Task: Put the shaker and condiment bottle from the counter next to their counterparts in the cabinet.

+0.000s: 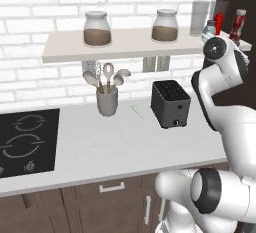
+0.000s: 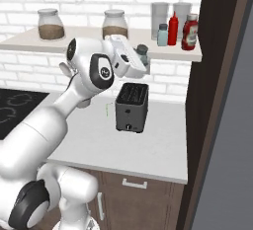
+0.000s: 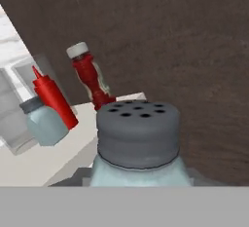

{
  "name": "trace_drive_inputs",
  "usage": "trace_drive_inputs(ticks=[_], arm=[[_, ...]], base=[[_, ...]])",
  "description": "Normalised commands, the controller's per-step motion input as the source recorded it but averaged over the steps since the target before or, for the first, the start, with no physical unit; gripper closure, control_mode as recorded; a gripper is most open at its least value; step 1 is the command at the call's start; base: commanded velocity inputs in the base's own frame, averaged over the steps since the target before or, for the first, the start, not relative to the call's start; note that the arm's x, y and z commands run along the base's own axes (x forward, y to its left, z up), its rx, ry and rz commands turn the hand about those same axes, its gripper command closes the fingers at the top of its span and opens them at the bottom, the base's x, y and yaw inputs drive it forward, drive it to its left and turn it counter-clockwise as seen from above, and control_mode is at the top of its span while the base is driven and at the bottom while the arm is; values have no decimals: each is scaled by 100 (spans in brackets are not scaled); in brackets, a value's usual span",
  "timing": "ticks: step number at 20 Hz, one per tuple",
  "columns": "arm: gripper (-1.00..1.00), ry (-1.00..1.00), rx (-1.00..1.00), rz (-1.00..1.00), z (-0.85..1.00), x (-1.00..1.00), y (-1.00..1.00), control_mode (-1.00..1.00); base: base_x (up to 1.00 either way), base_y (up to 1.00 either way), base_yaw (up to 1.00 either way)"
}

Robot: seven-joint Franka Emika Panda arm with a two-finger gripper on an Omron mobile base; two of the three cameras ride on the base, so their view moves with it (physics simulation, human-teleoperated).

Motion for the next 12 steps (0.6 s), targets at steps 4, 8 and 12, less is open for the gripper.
trace_drive_inputs(ticks=[4,8,12], arm=[[100,0,-5,0,74,10,14,-100],[100,8,-20,0,42,9,27,-100],[100,3,-10,2,0,13,9,-100]], base=[[0,0,0],[0,0,0],[0,0,0]])
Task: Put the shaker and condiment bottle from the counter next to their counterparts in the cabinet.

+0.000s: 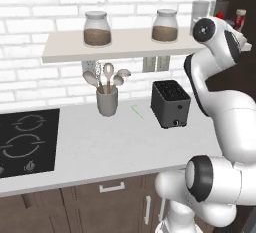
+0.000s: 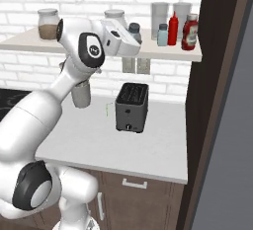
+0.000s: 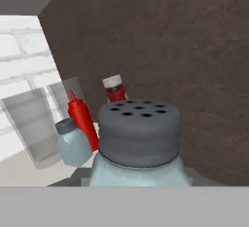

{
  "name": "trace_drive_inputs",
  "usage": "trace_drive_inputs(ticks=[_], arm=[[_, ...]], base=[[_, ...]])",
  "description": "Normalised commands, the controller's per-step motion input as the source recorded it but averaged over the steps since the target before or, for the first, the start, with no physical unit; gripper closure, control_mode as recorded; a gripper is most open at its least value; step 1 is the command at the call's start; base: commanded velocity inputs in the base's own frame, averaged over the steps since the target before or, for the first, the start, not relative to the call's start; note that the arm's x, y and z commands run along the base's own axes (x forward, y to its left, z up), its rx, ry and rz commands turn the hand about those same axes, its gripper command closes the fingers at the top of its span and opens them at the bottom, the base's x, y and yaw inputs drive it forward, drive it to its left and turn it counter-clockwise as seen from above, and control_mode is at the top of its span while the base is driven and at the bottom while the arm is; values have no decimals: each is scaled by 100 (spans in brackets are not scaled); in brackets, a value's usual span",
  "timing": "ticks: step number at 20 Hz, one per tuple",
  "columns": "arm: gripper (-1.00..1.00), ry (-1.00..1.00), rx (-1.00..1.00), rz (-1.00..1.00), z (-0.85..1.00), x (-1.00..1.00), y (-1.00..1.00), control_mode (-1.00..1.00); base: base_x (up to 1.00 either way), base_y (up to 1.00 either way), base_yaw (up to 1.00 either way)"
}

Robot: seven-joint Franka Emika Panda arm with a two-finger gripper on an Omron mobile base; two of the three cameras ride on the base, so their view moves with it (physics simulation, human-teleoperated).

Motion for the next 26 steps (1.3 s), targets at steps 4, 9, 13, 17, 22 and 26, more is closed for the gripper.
trace_drive_inputs(ticks=[4,9,13,17,22,26], arm=[[100,1,0,0,-40,30,8,-100],[100,13,0,0,-18,52,5,-100],[100,10,0,0,0,42,0,-100],[100,3,0,0,0,28,0,-100],[100,0,0,0,-9,3,-5,-100],[100,0,0,0,-6,0,-9,-100]], base=[[0,0,0],[0,0,0],[0,0,0],[0,0,0],[0,0,0],[0,0,0]])
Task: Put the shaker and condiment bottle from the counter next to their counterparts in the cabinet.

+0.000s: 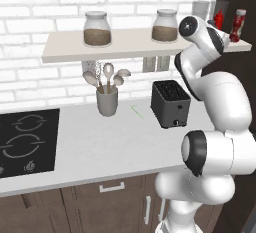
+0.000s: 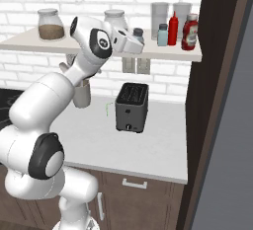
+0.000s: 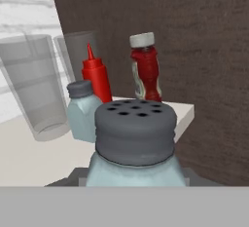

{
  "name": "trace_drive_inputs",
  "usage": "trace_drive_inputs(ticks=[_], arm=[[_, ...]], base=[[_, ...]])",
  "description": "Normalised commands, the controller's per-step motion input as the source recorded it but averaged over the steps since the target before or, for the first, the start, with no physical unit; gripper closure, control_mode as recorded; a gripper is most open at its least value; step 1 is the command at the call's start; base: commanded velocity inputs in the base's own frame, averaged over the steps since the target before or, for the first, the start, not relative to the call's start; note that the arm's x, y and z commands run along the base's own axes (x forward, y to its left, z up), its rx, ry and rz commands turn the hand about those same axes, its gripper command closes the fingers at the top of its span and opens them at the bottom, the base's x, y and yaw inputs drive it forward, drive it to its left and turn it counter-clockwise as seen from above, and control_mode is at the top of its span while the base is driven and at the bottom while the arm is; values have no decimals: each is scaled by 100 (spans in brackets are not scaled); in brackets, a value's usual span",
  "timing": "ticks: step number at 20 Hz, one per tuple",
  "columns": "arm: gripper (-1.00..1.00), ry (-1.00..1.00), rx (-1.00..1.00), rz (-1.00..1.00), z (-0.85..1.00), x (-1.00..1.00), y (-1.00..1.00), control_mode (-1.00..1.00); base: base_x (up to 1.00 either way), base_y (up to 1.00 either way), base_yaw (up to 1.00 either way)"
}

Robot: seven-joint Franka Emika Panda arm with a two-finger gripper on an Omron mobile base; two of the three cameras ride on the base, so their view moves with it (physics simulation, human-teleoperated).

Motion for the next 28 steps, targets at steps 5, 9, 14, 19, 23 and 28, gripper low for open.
trace_drive_inputs(ticks=[5,9,14,19,23,28], arm=[[100,0,0,0,-4,13,-3,-100],[100,0,0,0,-23,34,0,-100],[100,0,0,0,-8,40,0,-100],[100,0,0,0,-4,28,-2,-100],[100,0,0,0,-8,18,-3,-100],[100,0,0,0,-14,17,-6,-100]], base=[[0,0,0],[0,0,0],[0,0,0],[0,0,0],[0,0,0],[0,0,0]])
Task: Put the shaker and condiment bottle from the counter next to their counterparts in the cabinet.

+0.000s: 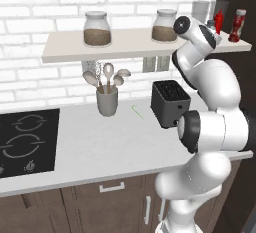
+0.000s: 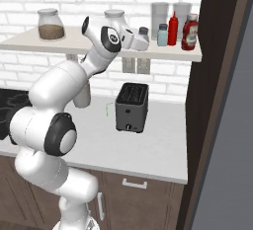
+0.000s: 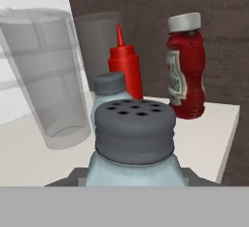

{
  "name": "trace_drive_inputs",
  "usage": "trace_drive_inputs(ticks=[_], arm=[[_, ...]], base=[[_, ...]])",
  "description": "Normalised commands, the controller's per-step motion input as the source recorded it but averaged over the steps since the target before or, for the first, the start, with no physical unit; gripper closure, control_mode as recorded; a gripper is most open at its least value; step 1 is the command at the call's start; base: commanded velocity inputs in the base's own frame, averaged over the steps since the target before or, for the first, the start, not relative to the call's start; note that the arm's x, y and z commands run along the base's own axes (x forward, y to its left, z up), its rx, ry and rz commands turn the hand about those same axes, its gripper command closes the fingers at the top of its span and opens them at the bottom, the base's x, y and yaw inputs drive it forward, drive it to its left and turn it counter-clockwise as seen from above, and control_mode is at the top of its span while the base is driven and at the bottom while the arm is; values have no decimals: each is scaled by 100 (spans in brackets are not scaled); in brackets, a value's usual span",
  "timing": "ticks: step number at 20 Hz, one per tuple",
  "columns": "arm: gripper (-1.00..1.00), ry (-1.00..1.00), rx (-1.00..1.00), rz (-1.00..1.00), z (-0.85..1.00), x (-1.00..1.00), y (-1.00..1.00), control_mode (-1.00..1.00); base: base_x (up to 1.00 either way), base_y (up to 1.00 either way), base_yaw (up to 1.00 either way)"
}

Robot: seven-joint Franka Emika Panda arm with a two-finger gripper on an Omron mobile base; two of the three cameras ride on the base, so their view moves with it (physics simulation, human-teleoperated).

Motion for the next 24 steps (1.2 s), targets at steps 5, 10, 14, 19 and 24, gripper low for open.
trace_drive_inputs(ticks=[5,10,14,19,24], arm=[[100,0,0,0,-15,28,-17,-100],[100,0,0,0,-17,29,-12,-100],[100,0,0,0,-28,27,-3,-100],[100,0,0,0,-28,31,-7,-100],[100,0,0,0,-27,29,-6,-100]], base=[[0,0,0],[0,0,0],[0,0,0],[0,0,0],[0,0,0]])
